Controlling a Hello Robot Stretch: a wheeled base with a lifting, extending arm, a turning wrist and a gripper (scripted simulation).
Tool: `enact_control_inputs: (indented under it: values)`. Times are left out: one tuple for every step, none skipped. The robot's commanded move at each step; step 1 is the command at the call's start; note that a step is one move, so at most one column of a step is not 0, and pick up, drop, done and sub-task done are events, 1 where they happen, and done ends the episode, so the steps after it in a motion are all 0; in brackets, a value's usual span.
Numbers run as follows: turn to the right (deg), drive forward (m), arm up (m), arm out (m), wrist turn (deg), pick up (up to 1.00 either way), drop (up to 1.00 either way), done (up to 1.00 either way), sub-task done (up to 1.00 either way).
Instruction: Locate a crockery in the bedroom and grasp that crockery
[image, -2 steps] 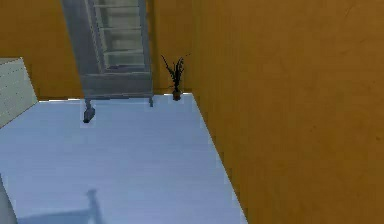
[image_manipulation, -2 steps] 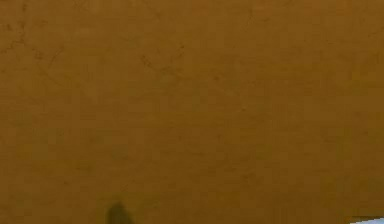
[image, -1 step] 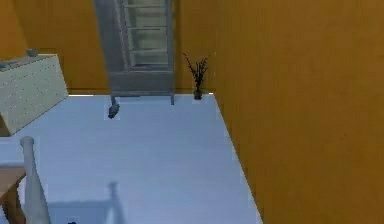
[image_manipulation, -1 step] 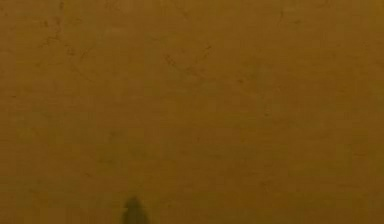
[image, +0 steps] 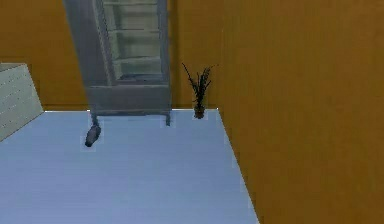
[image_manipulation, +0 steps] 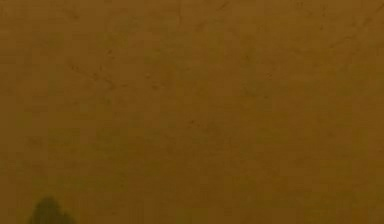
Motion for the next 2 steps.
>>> enact_control_inputs:
  values:
    - [-39.0, 0.00, 0.00, 0.00, 0.0, 0.00, 0.00, 0.00, 0.00]
    - [0.0, 1.00, 0.00, 0.00, 0.0, 0.00, 0.00, 0.00, 0.00]
